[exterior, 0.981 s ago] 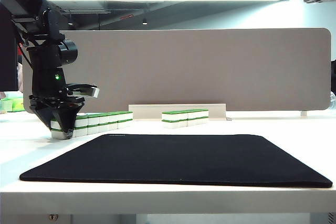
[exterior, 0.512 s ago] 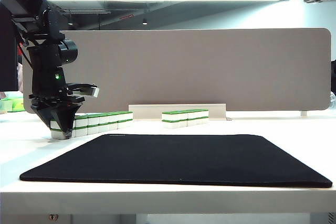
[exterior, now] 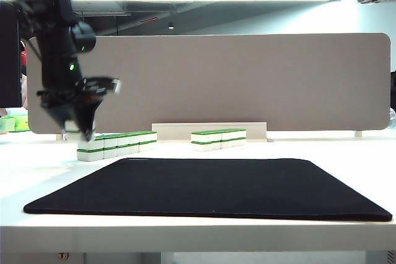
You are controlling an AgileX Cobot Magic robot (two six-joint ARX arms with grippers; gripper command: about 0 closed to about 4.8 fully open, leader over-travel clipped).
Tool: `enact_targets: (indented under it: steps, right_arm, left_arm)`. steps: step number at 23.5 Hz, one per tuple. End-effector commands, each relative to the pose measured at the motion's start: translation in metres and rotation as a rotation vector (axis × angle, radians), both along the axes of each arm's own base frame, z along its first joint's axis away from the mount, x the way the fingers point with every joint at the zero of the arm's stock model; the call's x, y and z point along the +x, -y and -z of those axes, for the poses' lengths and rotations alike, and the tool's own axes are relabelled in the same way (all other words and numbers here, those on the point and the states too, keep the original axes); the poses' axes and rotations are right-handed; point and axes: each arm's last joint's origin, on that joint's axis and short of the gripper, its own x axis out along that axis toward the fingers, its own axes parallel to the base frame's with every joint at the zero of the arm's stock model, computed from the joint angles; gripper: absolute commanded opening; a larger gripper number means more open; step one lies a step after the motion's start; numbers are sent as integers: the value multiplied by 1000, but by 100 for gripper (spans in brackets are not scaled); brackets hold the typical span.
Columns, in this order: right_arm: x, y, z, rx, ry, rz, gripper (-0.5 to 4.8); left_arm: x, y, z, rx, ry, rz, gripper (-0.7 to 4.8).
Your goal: Take a mahjong tile from the mahjong wall and then place it on the table close to you.
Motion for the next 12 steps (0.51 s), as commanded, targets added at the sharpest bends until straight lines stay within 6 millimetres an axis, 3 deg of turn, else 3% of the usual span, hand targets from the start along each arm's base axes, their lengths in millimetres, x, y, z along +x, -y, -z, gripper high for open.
enact_targets:
  steps: [1,6,8,9,12]
  right_arm:
    - [0,0,-3,4,19,-2,-1]
    - [0,0,-3,4,19,-2,-1]
    - [0,0,-3,4,19,-2,-1]
    - [0,0,-3,4,19,-2,-1]
    - [0,0,-3,4,19,-2,-1]
  left_arm:
    - [-14,27,-19,-44,9,76,171]
    - [-29,75,-23,-44,5,227,174]
    - [-39,102,-22,-34,7,318,174]
    - [-48,125,-22,-29,25,401,174]
    - [-62,160,-23,-30,60,514,174]
